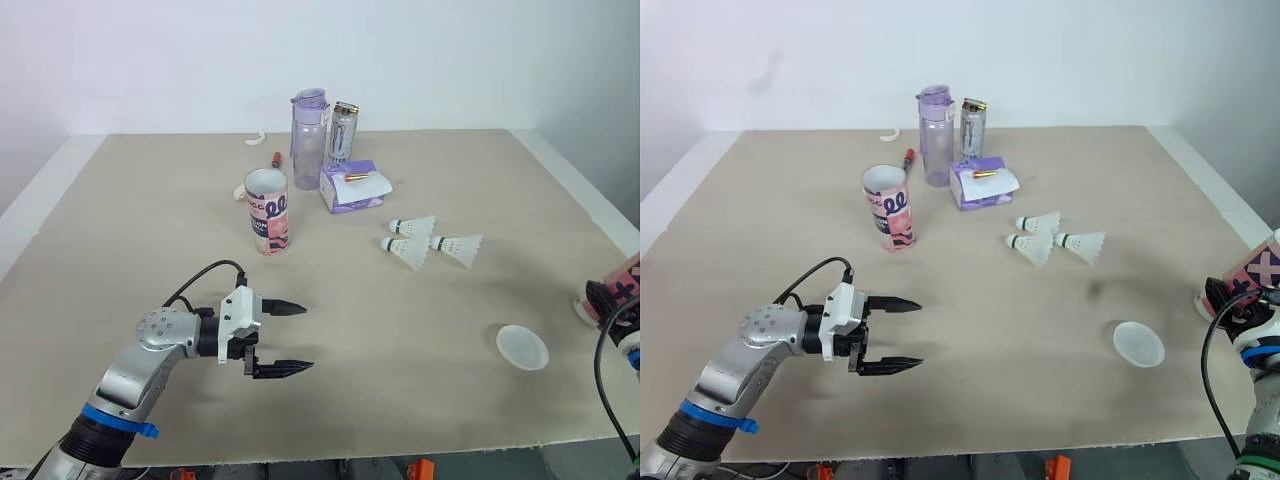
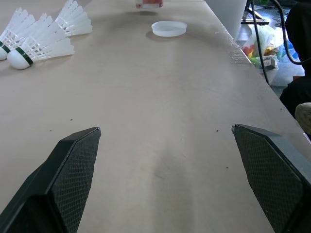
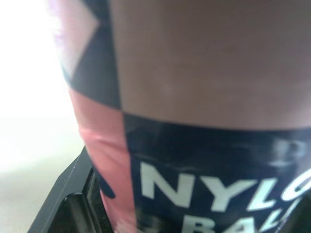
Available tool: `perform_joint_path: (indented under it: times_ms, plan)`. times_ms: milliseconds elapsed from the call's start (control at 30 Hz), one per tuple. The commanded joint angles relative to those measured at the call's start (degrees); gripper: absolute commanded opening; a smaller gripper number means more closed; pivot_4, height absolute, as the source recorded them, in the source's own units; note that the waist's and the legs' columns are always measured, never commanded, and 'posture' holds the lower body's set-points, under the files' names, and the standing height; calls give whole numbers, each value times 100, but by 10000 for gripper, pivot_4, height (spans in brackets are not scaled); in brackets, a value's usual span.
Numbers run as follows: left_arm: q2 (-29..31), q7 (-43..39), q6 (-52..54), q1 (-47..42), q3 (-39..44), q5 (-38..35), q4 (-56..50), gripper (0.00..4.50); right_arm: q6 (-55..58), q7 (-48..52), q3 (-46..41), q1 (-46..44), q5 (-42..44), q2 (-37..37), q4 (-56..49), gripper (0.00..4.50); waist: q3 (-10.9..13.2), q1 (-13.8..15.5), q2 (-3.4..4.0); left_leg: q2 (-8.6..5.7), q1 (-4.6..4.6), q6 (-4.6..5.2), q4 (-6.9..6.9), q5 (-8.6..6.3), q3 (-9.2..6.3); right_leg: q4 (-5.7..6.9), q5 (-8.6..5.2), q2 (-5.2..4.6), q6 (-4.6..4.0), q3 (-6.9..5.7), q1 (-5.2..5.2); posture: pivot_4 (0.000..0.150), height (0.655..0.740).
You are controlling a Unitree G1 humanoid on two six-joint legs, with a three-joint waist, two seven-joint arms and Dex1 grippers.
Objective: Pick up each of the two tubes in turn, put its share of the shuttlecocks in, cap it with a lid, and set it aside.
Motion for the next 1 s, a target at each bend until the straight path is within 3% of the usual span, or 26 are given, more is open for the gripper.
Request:
perform_joint_path:
  times_ms: [33, 67, 167, 533, 1000]
  plan:
    - [-74, 50, 31, -44, 172, -248, -247, 45000, -204, 66, 80, -122, -43, -187, 129, 33608, 0, -2, -1, -1, 1, 0, -1, 0, 3, -2, -1, 1, 2, 8, 1, 1500, 7400]
    - [-100, 59, 36, -58, 189, -293, -253, 45000, -244, 47, 99, -130, -55, -189, 162, 33608, 0, -3, -1, -3, 1, 1, -1, -1, 4, -4, -1, 1, 4, 13, 3, 1500, 7400]
    - [-207, 106, 49, -95, 238, -403, -262, 45000, -288, -49, 98, -124, -60, -179, 213, 43625, 1, -3, -2, -11, 3, 1, 0, 0, 4, -4, -2, 2, 9, 28, 7, 1500, 7400]
    - [-212, 12, -105, -164, 80, -184, -177, 45000, 106, -181, -129, 529, 278, -18, -679, 43625, 0, -1, -1, -22, 4, 1, -5, -1, 3, -6, -16, 3, 23, 49, 12, 1500, 7400]
    - [-356, -137, -306, -430, -17, -116, 231, 45000, 1078, -540, -685, 2376, 831, 467, -3345, 43625, 0, 0, 1, -29, 2, 1, -6, -2, -3, -6, -22, 4, 24, 58, 12, 1500, 7400]
